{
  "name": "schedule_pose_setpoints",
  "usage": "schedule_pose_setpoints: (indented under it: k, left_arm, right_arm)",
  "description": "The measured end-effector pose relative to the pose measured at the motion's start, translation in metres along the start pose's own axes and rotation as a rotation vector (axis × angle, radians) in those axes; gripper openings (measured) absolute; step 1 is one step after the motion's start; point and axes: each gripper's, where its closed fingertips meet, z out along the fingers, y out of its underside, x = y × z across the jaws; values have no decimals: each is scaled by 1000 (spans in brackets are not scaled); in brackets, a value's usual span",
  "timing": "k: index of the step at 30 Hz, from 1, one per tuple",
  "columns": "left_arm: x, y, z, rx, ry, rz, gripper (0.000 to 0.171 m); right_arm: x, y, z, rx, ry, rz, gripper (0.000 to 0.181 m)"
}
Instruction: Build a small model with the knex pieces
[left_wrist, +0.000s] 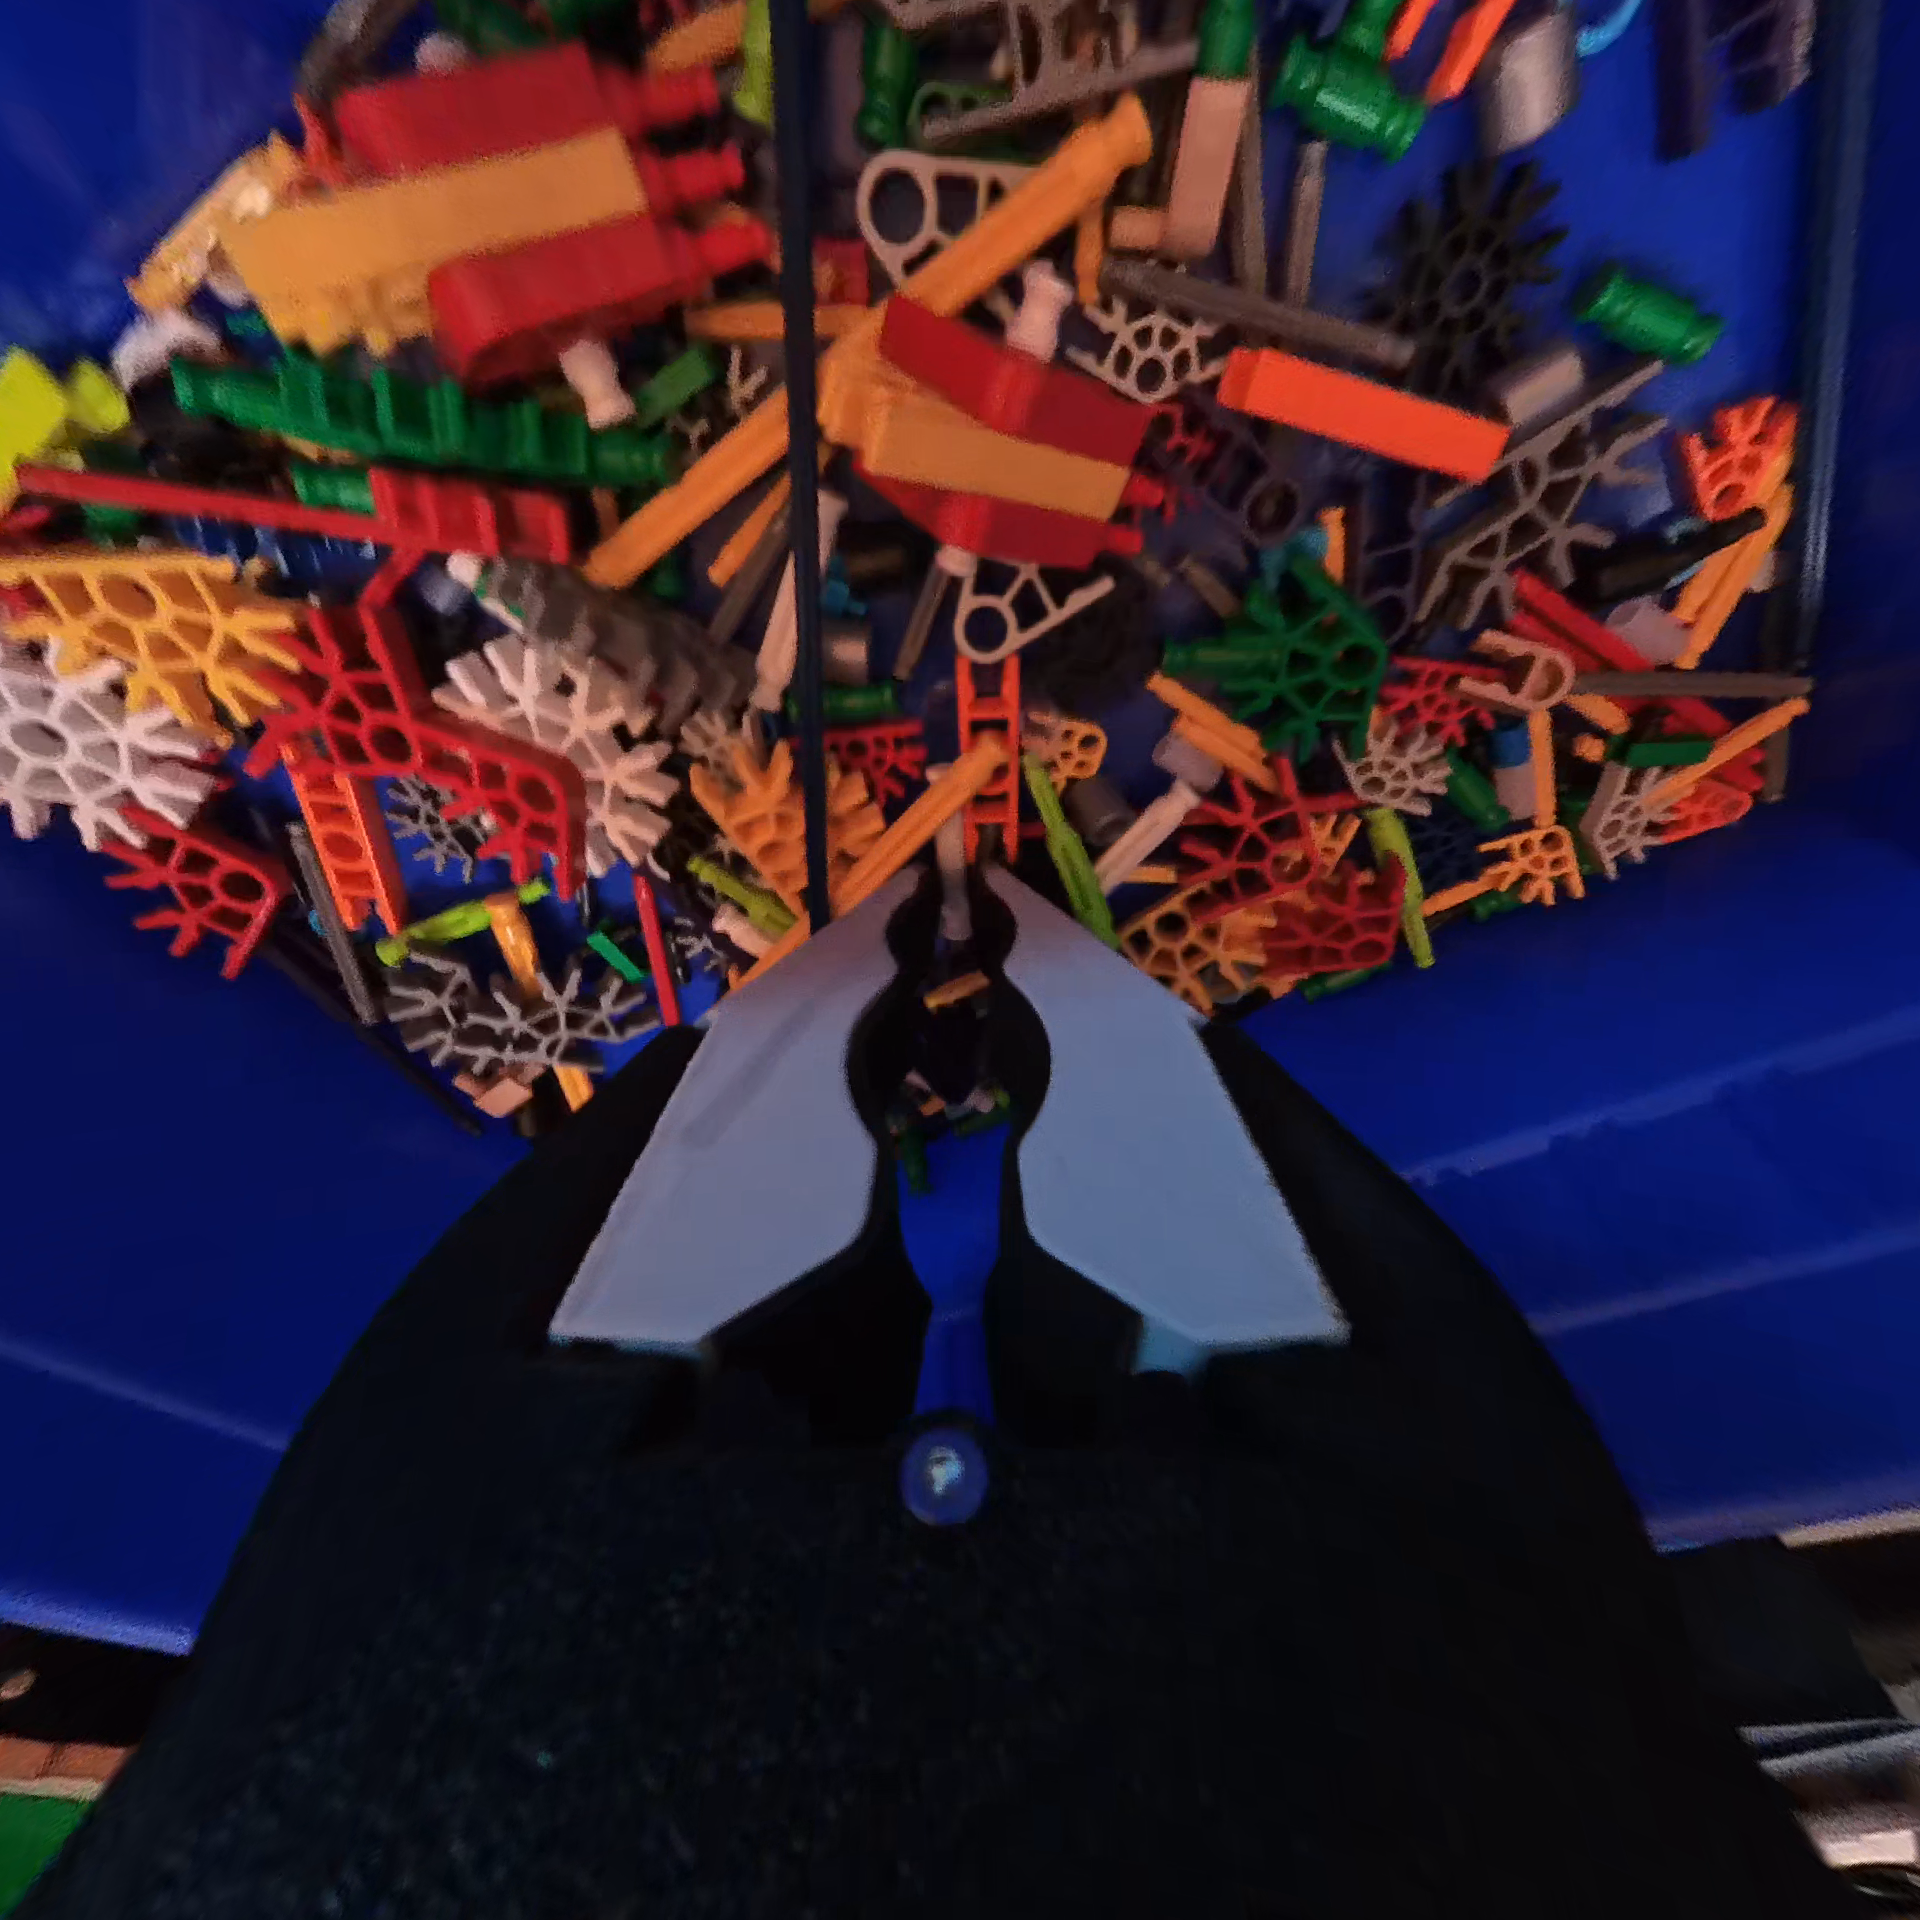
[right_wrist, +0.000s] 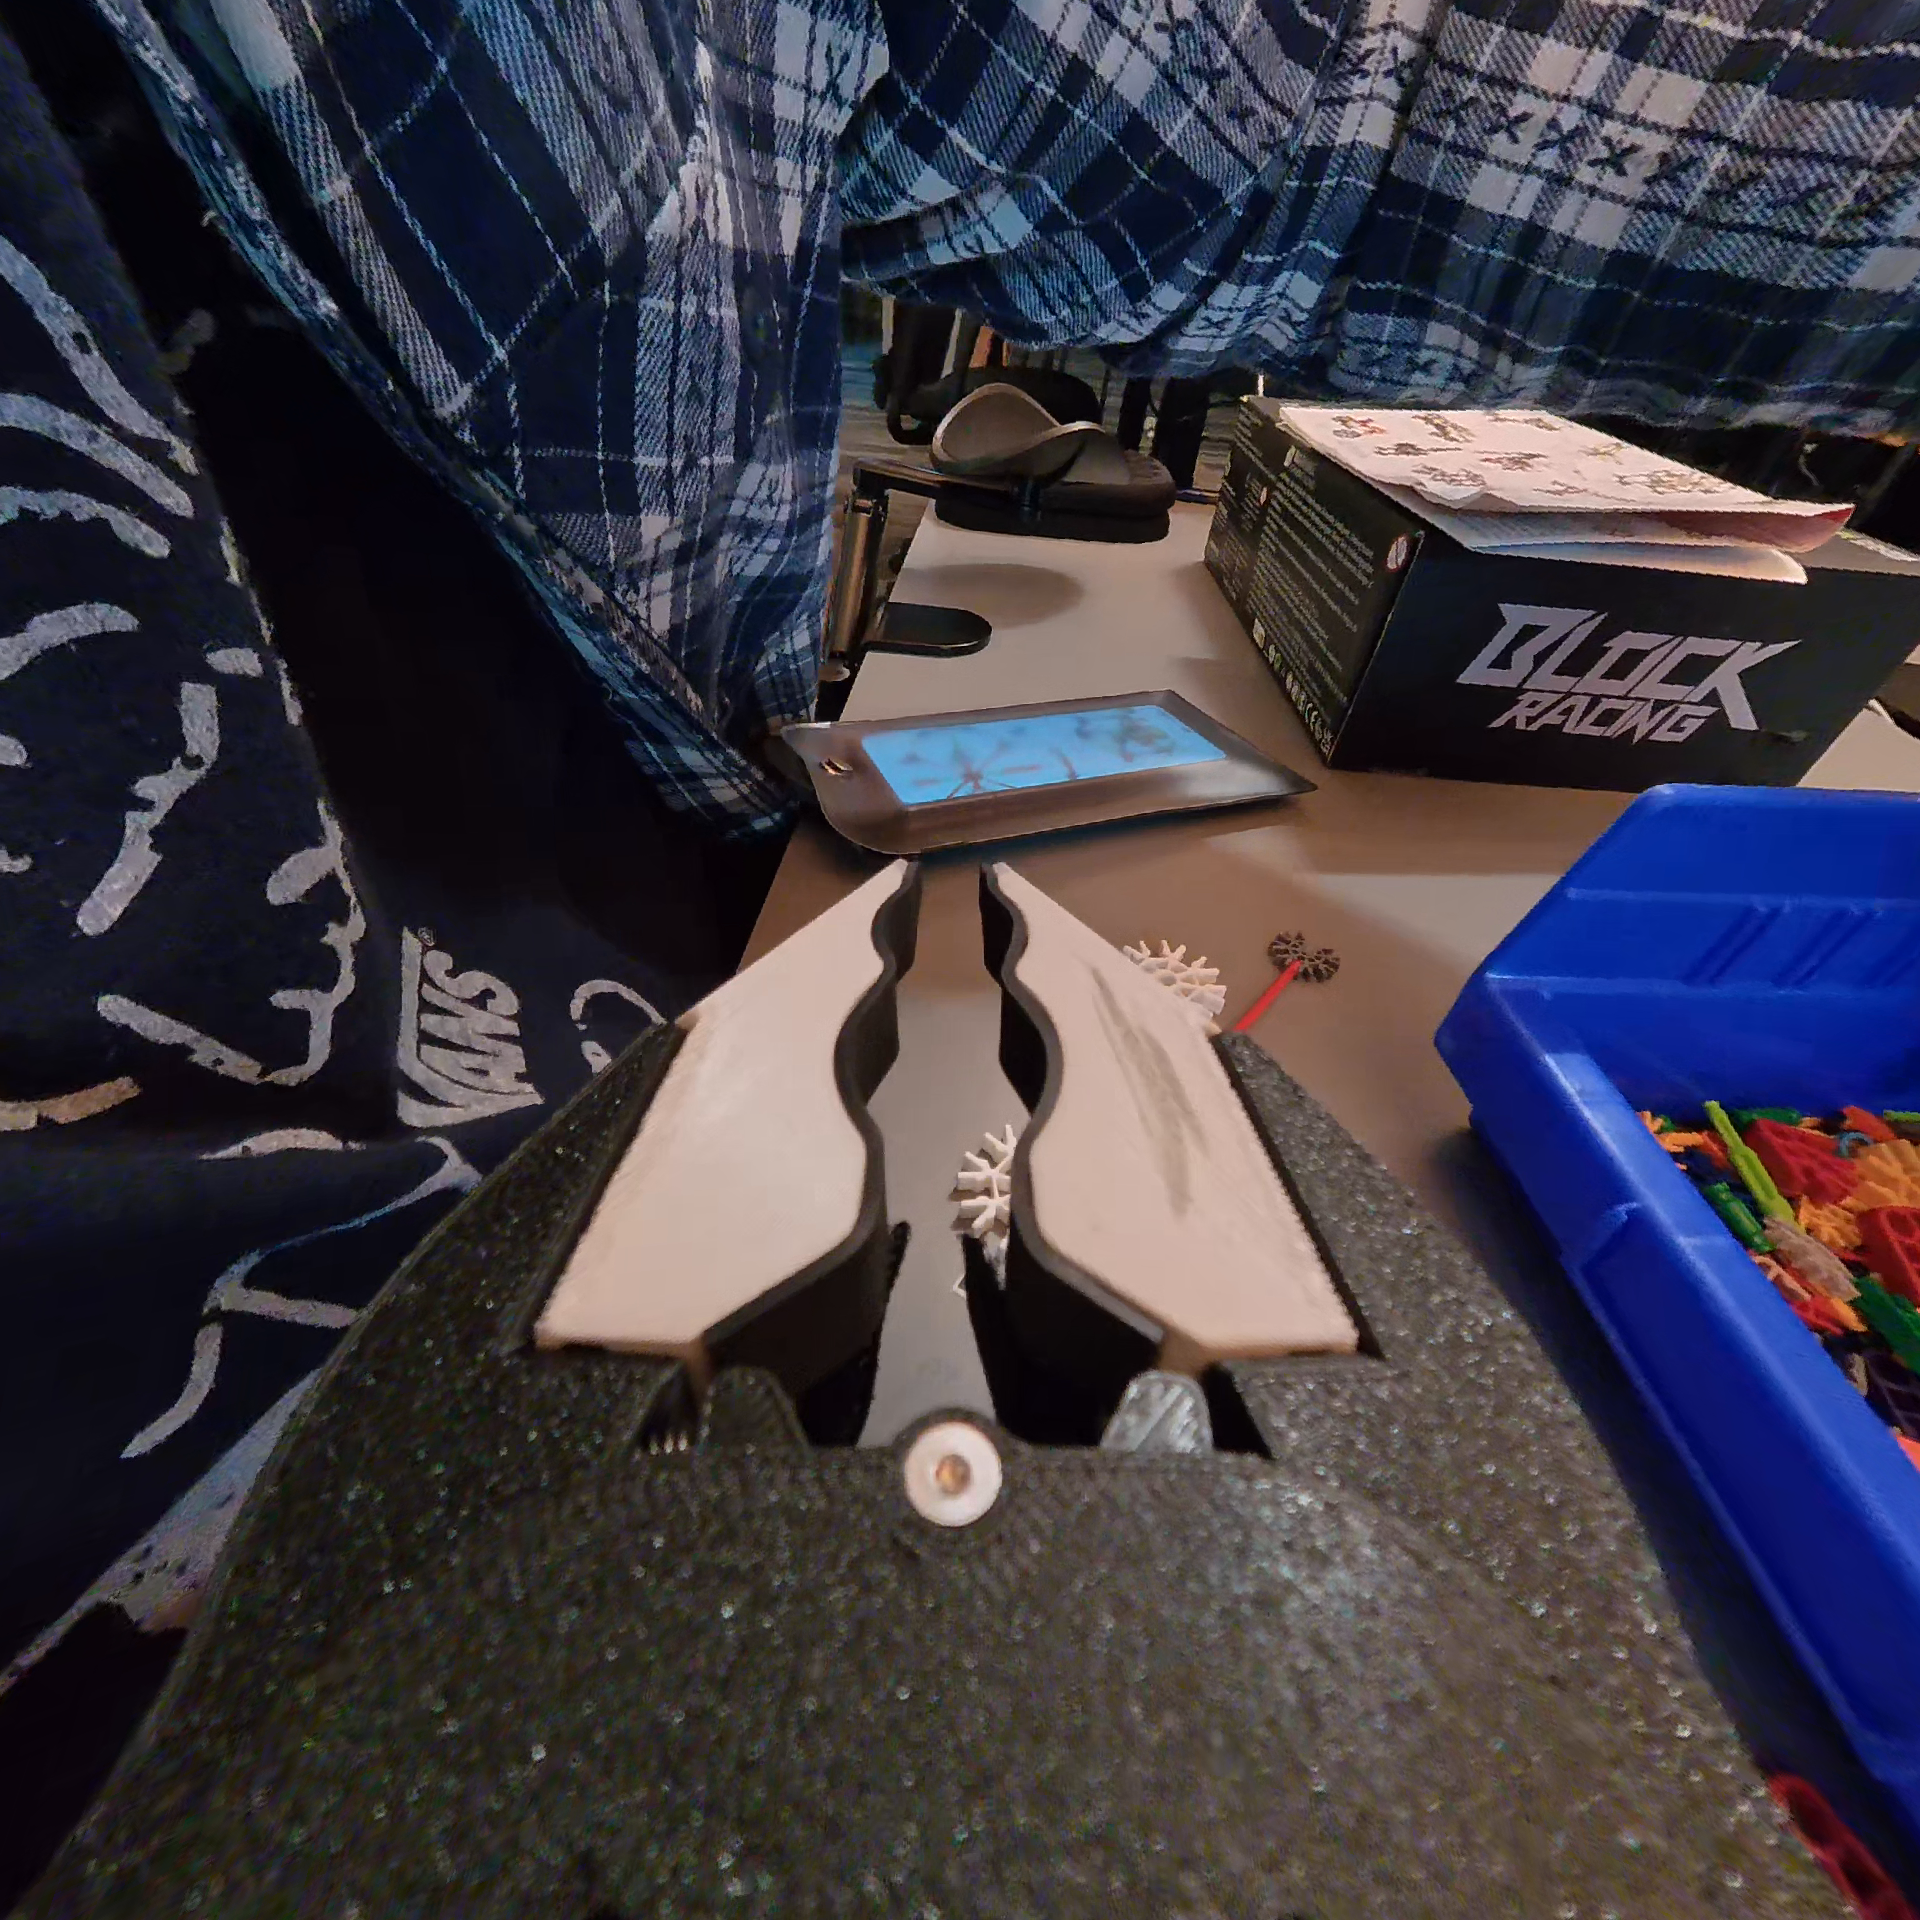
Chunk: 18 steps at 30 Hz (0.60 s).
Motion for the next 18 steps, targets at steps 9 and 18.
schedule_pose_setpoints:
  k: [9, 18]
  left_arm:
    - [5, -56, -23, 186, -8, 69, 4]
    - [-11, -27, -41, 172, -42, -7, 16]
  right_arm:
    - [1, 1, 0, -7, 1, -2, 11]
    - [1, 1, 0, -10, -2, -8, 11]
